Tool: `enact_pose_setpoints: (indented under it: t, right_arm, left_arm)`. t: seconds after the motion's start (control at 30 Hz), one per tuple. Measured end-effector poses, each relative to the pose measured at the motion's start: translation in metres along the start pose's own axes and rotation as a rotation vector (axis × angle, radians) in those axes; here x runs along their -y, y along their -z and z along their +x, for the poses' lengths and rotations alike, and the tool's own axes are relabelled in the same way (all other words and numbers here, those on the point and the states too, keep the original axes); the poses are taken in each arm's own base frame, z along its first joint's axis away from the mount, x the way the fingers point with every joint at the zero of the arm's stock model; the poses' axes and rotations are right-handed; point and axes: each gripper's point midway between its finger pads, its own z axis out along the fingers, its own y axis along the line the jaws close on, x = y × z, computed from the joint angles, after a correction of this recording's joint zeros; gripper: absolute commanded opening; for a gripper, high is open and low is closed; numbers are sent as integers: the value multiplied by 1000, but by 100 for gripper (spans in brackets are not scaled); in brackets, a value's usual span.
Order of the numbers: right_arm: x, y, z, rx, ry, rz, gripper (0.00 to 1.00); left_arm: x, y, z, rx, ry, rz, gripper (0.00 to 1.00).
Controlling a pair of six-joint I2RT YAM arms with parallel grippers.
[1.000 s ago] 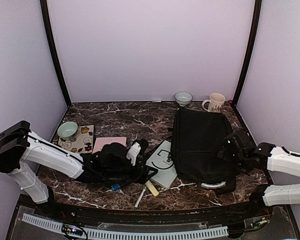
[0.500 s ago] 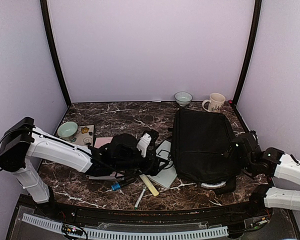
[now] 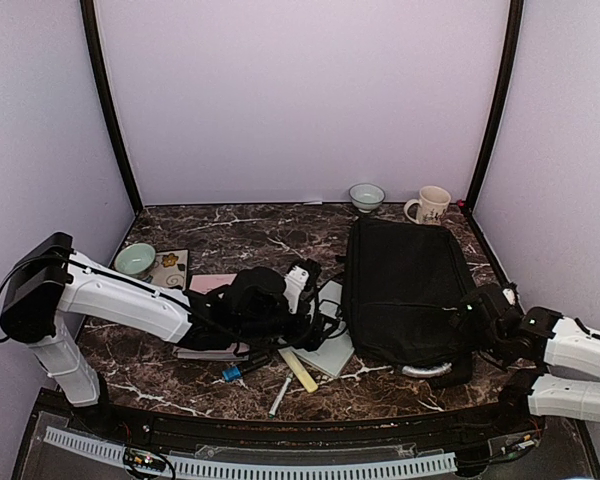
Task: Pack the student bag
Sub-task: Move the student bag to the book.
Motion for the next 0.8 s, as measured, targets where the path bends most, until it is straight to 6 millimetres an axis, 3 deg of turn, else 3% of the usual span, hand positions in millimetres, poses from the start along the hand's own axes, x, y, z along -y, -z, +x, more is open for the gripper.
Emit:
enact_pose_setpoints:
  t: [0.27,0.5,0.8]
  right_arm:
    - [3,-11,21,-62,21,5,99]
    - [-12,-15,36,-124,17,-73,97]
    - [-23,-14,53,-189,17,-195,56]
  left_arm:
    - [-17,-6,17,-44,9,-84,84]
    - [-27,-11,31,-78,5,-124,84]
    - [-31,-20,49,-121,2,-133,83]
